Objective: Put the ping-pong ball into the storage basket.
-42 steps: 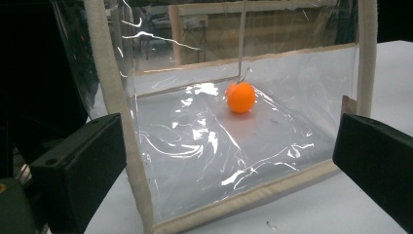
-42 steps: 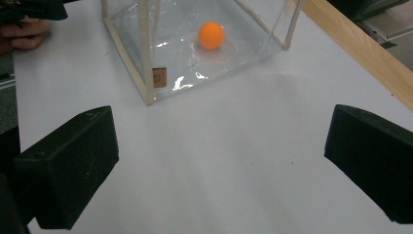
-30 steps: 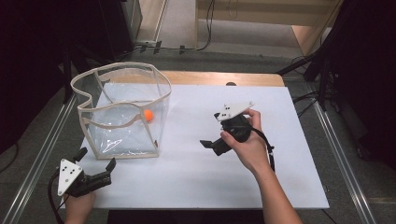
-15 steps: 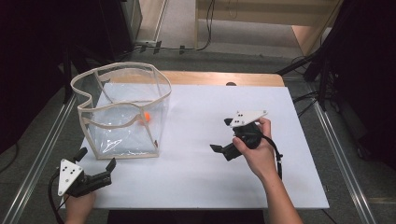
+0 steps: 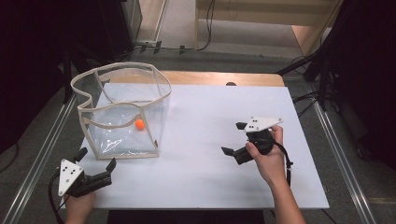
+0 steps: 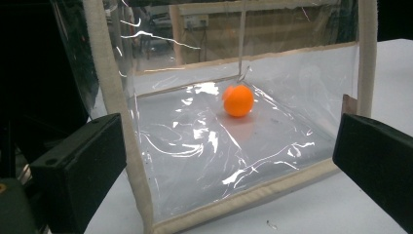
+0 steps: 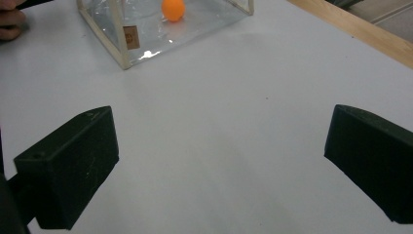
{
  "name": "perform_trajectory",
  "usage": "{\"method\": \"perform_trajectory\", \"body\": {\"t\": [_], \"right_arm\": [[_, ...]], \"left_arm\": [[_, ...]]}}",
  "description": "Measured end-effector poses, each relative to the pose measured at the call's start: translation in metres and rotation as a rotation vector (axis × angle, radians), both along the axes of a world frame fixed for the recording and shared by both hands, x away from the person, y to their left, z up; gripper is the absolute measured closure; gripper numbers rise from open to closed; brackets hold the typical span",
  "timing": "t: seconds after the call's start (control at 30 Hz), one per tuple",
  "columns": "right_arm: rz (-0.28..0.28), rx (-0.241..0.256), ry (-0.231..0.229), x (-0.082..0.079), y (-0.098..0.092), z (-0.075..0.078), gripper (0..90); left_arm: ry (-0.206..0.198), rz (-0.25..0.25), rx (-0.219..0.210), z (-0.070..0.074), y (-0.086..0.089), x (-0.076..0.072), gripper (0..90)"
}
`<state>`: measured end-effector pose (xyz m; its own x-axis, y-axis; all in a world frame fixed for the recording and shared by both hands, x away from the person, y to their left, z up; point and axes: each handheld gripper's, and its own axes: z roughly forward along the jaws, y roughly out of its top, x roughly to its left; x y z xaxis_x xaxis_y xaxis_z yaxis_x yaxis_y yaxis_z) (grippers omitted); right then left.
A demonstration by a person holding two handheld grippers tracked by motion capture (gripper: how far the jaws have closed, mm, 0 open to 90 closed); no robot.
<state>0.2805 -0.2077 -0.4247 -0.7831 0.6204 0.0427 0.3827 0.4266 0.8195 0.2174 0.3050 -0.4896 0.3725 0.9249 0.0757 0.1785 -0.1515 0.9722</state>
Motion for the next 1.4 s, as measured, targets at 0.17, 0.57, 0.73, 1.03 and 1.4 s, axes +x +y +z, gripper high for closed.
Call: {"method": "perform_trajectory", "body": {"t": [0.17, 0.57, 0.73, 1.03, 1.4], "right_arm": [[-0.021, 0.009, 0.001, -0.005, -0.010, -0.007, 0.0], [-0.052, 0.032, 0.001, -0.017, -0.032, -0.025, 0.0], [-0.068, 0.036, -0.002, -0.022, -0.041, -0.029, 0.0], [-0.101, 0.050, 0.001, -0.030, -0.057, -0.038, 0.0], [-0.149, 0.075, 0.004, -0.042, -0.080, -0.047, 0.0]], "left_arm": [[0.000, 0.001, 0.002, 0.000, 0.000, 0.000, 0.0], [-0.001, 0.001, 0.005, 0.000, -0.001, 0.000, 0.0], [-0.001, 0.002, 0.008, 0.000, -0.001, 0.000, 0.0], [-0.001, 0.003, 0.007, 0.000, -0.001, 0.000, 0.0], [-0.002, 0.004, 0.012, 0.000, -0.001, 0.000, 0.0]]}}
